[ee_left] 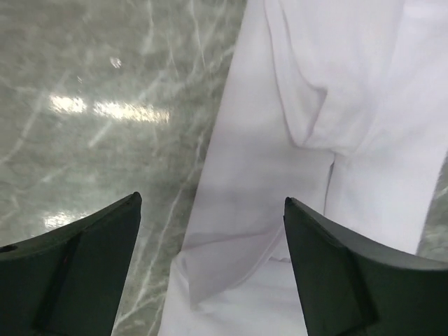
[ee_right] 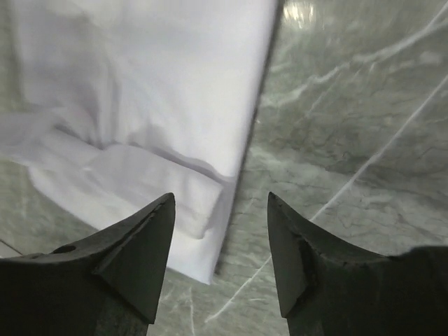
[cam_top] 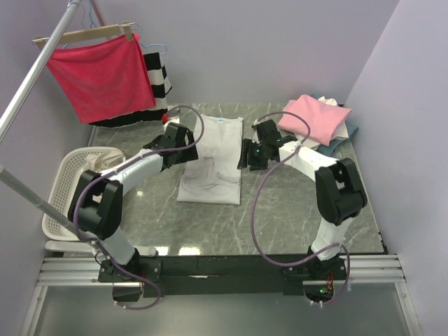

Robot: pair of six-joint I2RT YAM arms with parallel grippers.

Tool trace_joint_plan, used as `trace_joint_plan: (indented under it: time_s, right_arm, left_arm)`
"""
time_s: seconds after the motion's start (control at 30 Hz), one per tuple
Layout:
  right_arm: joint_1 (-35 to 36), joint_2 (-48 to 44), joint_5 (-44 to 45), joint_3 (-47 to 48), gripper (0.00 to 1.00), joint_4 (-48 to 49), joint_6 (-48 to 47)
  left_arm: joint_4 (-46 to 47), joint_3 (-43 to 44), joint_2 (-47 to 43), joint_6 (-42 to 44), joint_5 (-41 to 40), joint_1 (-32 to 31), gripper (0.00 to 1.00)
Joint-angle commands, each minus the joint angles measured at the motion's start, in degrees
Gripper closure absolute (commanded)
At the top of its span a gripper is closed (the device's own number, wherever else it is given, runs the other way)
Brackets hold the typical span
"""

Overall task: Fold and stack the t-shirts
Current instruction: Fold the folded rectangular tshirt in 1/3 of the way

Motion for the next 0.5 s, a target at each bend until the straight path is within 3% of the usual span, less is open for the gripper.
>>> trace_joint_plan:
  time_s: [0.0,0.13,0.3,0.47]
  right_arm:
    - [-0.2,-9.6,-3.2,-0.2,0.37,5.5,1.0]
    - [2.9,-10.6,-13.8,-3.0,0.37,6.3,2.9]
    - [8.1,-9.0,-14.1,-4.0,0.37,5.2,3.8]
    - [11.5,-7.3,-15.2,-6.4,0.37,7.9,5.7]
  left_arm:
    - [-0.3,1.6,-6.1,3.2,1.0,0.9,0.12]
    - [-4.6,-0.8,-10.4,2.3,7.8,0.8,0.11]
    - [-4.5,-7.9,-16.2,0.9,16.7,0.8,0.13]
    - [-3.2,-13.0,-17.7,-0.1,17.9,0.8,0.14]
